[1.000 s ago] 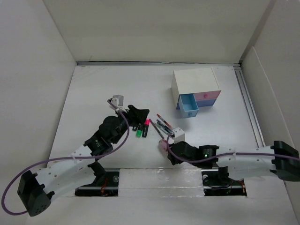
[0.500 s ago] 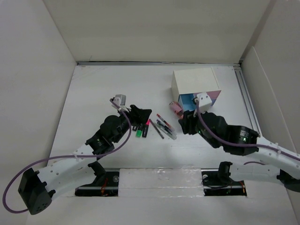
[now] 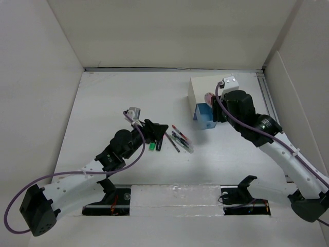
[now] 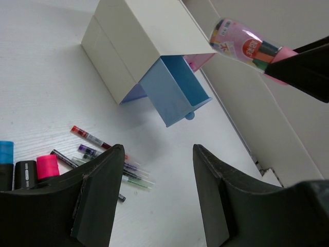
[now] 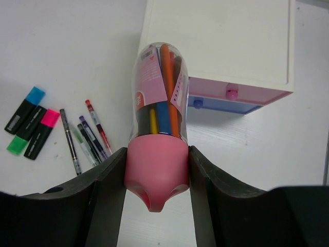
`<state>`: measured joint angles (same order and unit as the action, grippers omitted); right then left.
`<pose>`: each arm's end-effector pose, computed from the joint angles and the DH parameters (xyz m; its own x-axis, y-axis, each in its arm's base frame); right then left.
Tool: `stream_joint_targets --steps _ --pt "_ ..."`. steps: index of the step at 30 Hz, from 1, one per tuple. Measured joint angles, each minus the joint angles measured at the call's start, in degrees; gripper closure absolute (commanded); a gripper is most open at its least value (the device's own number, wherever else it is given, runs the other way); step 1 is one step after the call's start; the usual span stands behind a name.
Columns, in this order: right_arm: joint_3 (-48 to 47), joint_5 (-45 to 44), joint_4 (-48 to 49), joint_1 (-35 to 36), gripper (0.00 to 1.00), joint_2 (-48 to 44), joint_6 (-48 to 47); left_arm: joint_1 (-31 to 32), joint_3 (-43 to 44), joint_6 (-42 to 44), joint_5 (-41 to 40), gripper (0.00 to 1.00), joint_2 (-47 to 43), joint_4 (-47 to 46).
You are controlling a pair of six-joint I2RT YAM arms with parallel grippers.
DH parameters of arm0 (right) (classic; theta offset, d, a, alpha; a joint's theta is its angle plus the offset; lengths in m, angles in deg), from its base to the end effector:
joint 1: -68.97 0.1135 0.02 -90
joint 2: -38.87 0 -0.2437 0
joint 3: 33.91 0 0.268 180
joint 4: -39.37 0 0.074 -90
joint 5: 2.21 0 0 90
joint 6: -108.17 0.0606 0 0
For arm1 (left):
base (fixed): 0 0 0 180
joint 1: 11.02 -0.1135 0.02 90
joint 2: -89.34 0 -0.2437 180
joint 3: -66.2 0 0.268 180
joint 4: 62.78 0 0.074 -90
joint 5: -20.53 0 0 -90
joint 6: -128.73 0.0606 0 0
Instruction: Organize the desk
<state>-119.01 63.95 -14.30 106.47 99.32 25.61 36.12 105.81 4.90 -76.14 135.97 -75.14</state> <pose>0.2185 0.1368 0.3745 -0.4174 -0.1710 -0.8925 -0.2243 0.9711 -0.0812 0.1767 -0.1801 0.2704 -0.3090 -0.4800 -0.8211 0.5747 0.5937 -0.5633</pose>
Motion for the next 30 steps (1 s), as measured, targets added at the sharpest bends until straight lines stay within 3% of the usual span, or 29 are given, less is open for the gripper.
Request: stream_joint_targets --steps 8,30 --pt "3.41 7.19 2.27 -3.72 0.83 2.21 -1.46 0.0 -0.81 0.57 0.87 0.49 -1.2 -1.6" --pt "6.4 10.27 7.8 -8.09 0.85 13.22 -2.51 0.0 -1.6 0.83 1.11 0.49 -1.29 -1.99"
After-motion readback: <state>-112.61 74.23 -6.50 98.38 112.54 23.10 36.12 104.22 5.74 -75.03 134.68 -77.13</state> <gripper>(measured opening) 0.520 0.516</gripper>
